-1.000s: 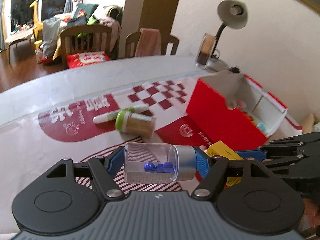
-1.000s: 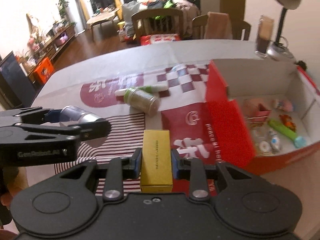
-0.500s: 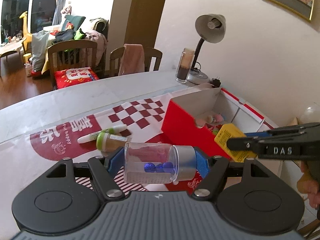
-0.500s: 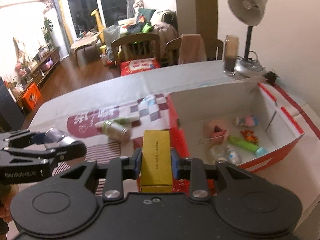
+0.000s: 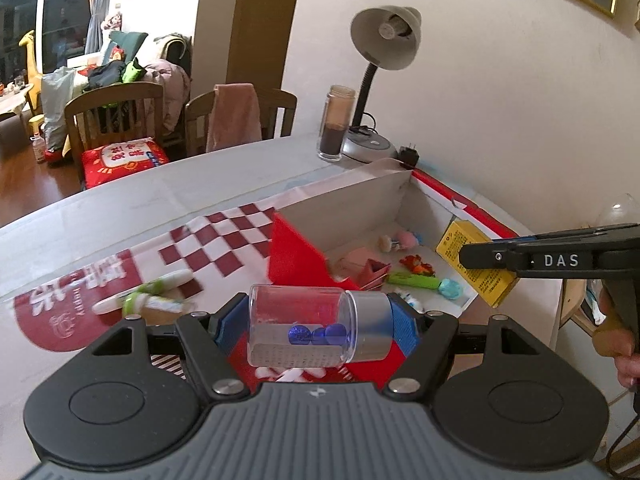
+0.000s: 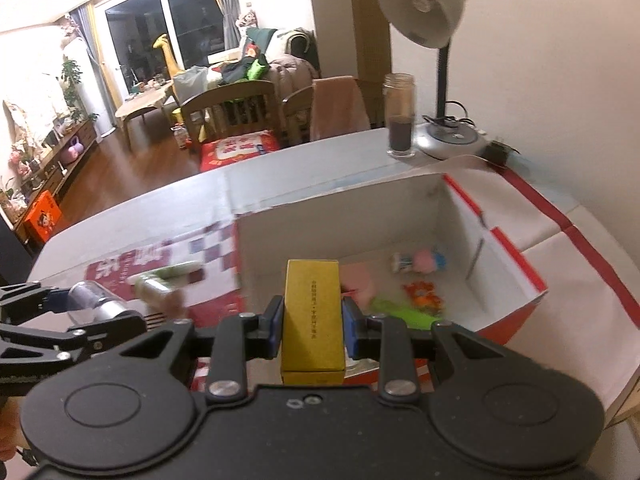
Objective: Organize rigid objects
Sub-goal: 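Carry the pill bottle and yellow box over the box with both grippers, then open both grippers to drop the yellow box and pill bottle into the box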
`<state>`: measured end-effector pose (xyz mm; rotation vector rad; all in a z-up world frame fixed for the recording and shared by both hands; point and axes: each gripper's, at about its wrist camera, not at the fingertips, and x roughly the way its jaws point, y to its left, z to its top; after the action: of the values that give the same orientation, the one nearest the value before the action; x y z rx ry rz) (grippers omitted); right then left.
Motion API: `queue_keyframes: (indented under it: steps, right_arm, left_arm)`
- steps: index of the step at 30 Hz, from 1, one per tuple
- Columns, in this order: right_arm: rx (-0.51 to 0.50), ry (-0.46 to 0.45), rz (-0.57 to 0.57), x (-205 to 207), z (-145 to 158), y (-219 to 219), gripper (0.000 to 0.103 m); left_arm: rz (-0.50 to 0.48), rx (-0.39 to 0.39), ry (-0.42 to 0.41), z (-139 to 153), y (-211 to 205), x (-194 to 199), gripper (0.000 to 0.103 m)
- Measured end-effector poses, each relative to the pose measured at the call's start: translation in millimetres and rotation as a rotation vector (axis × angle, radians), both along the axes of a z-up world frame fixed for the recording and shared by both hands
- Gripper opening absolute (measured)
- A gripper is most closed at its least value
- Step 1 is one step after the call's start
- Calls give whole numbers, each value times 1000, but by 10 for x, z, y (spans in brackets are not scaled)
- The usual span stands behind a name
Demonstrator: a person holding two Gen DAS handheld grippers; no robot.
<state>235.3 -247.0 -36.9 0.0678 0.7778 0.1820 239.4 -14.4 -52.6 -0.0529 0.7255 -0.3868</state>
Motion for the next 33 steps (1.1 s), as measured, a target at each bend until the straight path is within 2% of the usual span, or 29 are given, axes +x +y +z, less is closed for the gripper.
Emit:
queue_keyframes:
  steps: [10,17,25,33]
  right_arm:
    - [10,23,-23,438,-185,-661,29]
    - [9,61,-23,805,-409,-968,29]
    - [-9,118,54,1093,-689,-914,29]
    - [-52,153,112,1265,-886,-782,29]
  left_arm:
    - [-16,42,35,-110,-693,369,73]
    - [-33,79,105,-343,-1153,679,73]
    - [-36,145,182,-613,-1551,955,73]
    - [-3,192,265,-828,-1699,1195,73]
